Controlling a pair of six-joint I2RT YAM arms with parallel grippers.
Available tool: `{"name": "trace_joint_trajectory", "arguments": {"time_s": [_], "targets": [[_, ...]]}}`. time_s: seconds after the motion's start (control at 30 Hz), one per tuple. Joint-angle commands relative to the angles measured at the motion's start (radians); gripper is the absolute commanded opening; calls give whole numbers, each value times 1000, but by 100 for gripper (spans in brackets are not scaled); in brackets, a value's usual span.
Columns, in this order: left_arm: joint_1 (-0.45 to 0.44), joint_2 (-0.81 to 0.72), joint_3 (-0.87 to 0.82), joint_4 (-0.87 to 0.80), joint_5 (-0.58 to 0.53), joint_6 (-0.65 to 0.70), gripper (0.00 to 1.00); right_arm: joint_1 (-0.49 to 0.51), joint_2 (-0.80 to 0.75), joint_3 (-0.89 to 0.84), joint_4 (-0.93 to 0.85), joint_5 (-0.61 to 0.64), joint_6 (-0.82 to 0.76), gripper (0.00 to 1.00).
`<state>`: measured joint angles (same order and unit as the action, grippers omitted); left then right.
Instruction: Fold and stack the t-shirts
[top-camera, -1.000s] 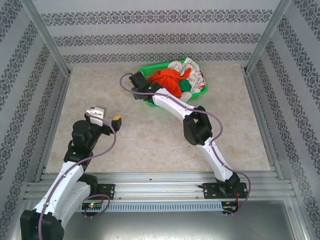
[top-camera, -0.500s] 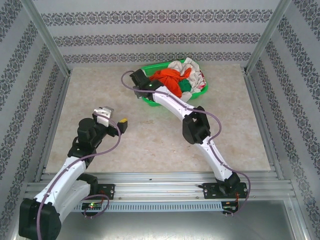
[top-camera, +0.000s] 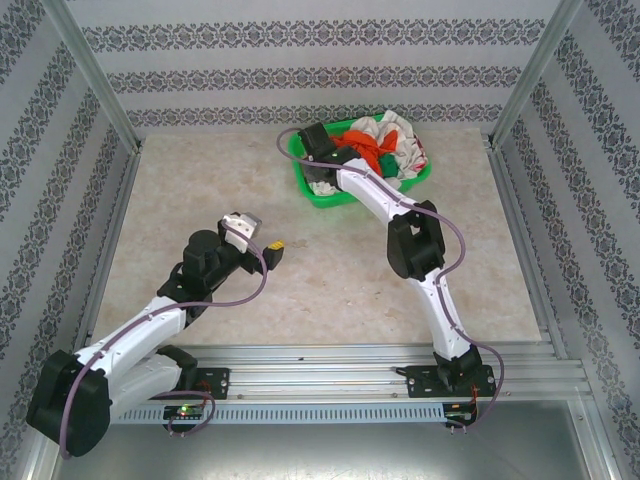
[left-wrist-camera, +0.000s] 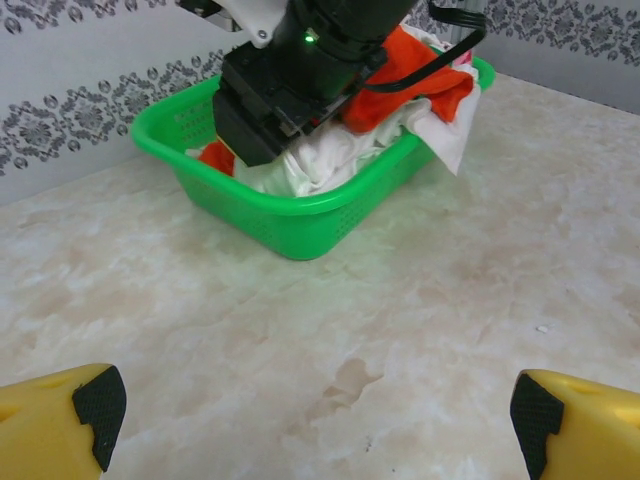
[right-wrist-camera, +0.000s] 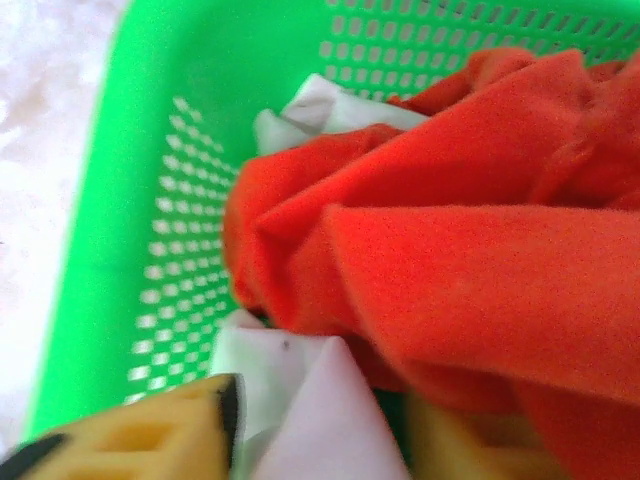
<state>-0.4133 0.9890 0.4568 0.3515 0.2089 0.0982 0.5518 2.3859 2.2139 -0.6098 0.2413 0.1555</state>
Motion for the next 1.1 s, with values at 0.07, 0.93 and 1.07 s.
{"name": "trace_joint_trajectory", "arguments": {"time_s": [0.07,0.93,1.07], "targets": [[-11,-83,-22,38,-100,25,100,70,-97,-14,68,-7,-25,66],[-13,-197,-44,-26,-124,38,100,45,184,245,-148,31,42,42],[-11,-195,-41,-26,-111,31,100,30,157,242,-142,68,30,21]]}}
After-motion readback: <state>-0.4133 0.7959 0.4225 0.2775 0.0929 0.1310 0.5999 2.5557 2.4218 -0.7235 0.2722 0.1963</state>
